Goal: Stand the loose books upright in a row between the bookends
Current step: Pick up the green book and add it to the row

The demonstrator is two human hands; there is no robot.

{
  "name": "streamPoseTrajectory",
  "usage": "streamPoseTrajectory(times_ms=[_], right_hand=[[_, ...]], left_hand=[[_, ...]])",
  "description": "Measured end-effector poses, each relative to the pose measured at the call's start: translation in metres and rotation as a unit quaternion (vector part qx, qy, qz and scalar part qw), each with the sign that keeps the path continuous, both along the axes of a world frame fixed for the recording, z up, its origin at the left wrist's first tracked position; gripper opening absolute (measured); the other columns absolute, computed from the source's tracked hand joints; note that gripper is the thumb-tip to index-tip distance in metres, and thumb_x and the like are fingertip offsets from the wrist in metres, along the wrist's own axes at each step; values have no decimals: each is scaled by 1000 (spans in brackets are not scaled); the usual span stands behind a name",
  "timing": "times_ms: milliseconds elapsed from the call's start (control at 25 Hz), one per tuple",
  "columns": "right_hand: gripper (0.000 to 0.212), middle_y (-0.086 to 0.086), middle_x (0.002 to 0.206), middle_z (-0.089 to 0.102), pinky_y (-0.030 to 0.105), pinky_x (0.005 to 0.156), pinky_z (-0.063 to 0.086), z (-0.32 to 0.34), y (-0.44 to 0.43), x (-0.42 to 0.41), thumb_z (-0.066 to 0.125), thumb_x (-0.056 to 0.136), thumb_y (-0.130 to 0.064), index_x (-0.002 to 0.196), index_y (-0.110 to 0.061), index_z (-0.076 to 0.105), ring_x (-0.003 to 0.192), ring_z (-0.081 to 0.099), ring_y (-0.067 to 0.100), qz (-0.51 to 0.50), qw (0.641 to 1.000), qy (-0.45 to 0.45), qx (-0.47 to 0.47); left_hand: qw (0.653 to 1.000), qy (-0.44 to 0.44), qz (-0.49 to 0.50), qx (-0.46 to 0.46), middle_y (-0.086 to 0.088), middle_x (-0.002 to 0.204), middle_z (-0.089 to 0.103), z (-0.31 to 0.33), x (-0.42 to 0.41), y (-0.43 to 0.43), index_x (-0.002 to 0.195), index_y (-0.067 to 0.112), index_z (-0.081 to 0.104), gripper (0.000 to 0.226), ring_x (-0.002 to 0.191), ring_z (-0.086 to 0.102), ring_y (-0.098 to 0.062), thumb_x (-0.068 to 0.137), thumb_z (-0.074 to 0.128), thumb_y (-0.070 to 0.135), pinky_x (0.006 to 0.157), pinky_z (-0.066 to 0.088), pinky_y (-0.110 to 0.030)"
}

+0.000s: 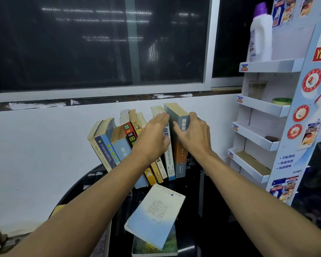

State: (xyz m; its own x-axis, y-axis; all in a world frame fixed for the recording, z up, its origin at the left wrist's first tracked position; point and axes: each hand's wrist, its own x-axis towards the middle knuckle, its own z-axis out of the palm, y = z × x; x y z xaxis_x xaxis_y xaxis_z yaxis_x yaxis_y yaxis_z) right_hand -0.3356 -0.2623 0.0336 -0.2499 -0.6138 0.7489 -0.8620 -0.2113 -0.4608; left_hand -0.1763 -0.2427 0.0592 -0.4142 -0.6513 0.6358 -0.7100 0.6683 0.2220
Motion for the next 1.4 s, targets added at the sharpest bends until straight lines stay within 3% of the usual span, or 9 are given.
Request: streamPoseTrajectory(times_ms=[360, 440, 560, 720, 880, 1040, 1400], right_hand=[[63, 6, 120, 64, 37, 76, 59, 13, 3, -7, 59, 87, -66, 126, -17, 48, 107, 61, 23, 74, 991, 2, 111], [56, 3, 117, 65, 31, 72, 56, 15, 8, -12, 54, 94, -61, 131, -20, 45, 102, 63, 20, 112, 987, -4, 116], [54, -5, 114, 61, 16, 62, 48, 16, 18, -18, 55, 100, -44, 147, -30, 33, 88, 65, 8, 182, 975, 8, 131], [65, -6, 115, 56, 15, 62, 57, 14, 22, -23, 60, 100, -24, 153, -38, 25, 86, 65, 1, 242, 958, 20, 156], [65, -3, 110, 59, 8, 57, 52, 17, 18, -21, 62, 99, -21, 153, -38, 29, 79, 65, -1, 238, 959, 9, 155], [64, 1, 109, 61, 10, 60, 52, 16, 17, -19, 63, 98, -19, 151, -38, 32, 75, 65, -1, 234, 960, 9, 153], [66, -2, 114, 57, 8, 56, 51, 14, 21, -17, 60, 100, -19, 153, -37, 26, 80, 63, 1, 225, 960, 11, 166]], left_hand=[[1000, 12, 0, 12, -10, 150, 48, 2, 0, 2, 145, 7, 45, 57, 139, 43, -22, 91, 62, 5, 112, 31, -24], [1000, 7, 0, 11, -9, 152, 46, 3, 0, 2, 147, 7, 43, 60, 141, 41, -22, 91, 62, 5, 113, 27, -22], [1000, 8, -6, 7, -9, 148, 50, 4, -1, 3, 146, 7, 45, 58, 137, 45, -23, 91, 62, 5, 111, 34, -27], [1000, 11, -5, 8, -11, 143, 53, 5, -3, 5, 143, 6, 47, 56, 134, 47, -25, 90, 62, 3, 109, 37, -30], [1000, 24, 1, 4, -10, 132, 59, 3, -6, 3, 137, 8, 52, 50, 124, 53, -25, 88, 63, 4, 103, 43, -31], [999, 33, 3, 1, -2, 112, 60, 0, -7, 0, 118, 14, 56, 35, 102, 57, -19, 85, 64, 5, 89, 52, -38], [1000, 14, 2, 20, -3, 113, 61, 4, -8, 3, 120, 13, 56, 36, 101, 58, -21, 86, 65, 12, 87, 54, -42]])
